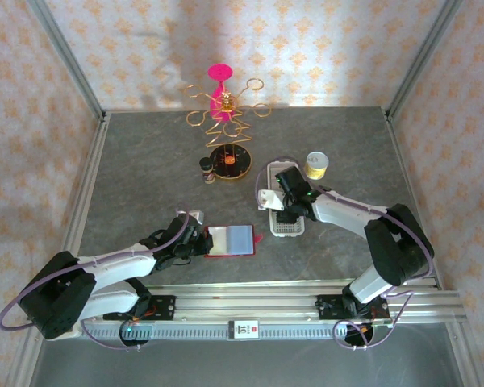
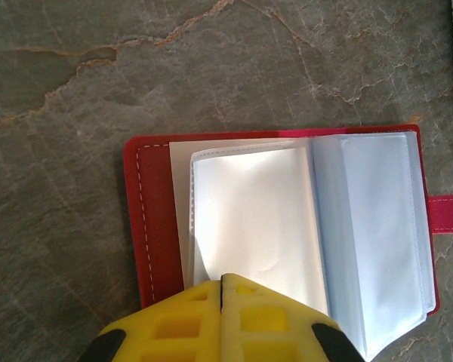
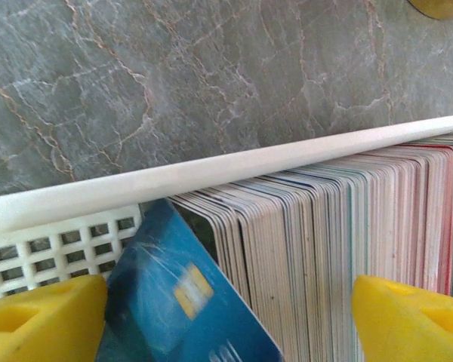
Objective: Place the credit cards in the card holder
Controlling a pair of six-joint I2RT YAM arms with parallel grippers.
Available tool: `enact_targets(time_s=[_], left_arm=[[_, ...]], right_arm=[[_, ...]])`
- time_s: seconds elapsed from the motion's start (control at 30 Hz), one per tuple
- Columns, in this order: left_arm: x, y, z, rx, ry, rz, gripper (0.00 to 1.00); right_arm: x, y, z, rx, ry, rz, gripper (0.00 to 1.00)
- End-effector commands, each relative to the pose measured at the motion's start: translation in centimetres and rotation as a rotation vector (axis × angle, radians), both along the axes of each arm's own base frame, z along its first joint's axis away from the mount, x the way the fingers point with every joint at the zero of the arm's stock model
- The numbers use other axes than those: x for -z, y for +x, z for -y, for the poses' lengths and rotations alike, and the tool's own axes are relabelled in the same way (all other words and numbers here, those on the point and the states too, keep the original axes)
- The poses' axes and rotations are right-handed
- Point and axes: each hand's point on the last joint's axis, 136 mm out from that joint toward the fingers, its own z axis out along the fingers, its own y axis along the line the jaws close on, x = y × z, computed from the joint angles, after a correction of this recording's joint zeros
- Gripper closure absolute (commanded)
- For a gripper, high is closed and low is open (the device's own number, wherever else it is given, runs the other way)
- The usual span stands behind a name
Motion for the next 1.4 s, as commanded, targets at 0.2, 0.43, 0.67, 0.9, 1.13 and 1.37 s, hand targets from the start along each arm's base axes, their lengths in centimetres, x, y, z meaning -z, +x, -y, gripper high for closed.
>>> enact_targets(time_s=[0.2, 0.43, 0.67, 0.9, 1.13, 1.37], left_arm=[[0.4, -0.6, -0.3, -0.004, 0.006, -0.021, 1.0], [0.4, -0.6, -0.3, -0.001, 0.007, -0.021, 1.0], [0.4, -0.6, -0.2, 0.001, 0.007, -0.02, 1.0], [0.5, -0.5, -0.3, 0.003, 0.014, -0.021, 1.0], [0.6, -0.5, -0.2, 0.007, 0.017, -0.024, 1.0], [0.5, -0.4, 0.0, 0.005, 0.009, -0.023, 1.0]], right_arm=[[-0.9, -0.1, 0.6, 0.012, -0.009, 0.035, 0.27], [-0.5, -0.4, 0.7, 0.003, -0.019, 0.015, 0.02], [0.7, -0.2, 0.5, -0.019, -0.06, -0.023, 0.0], [1.6, 0.2, 0.3, -0.03, -0.094, -0.069, 0.0], [1.0, 1.0, 0.3, -0.032, -0.098, -0.014, 0.07], [0.3, 0.9, 0.5, -0.046, -0.092, 0.027, 0.13]])
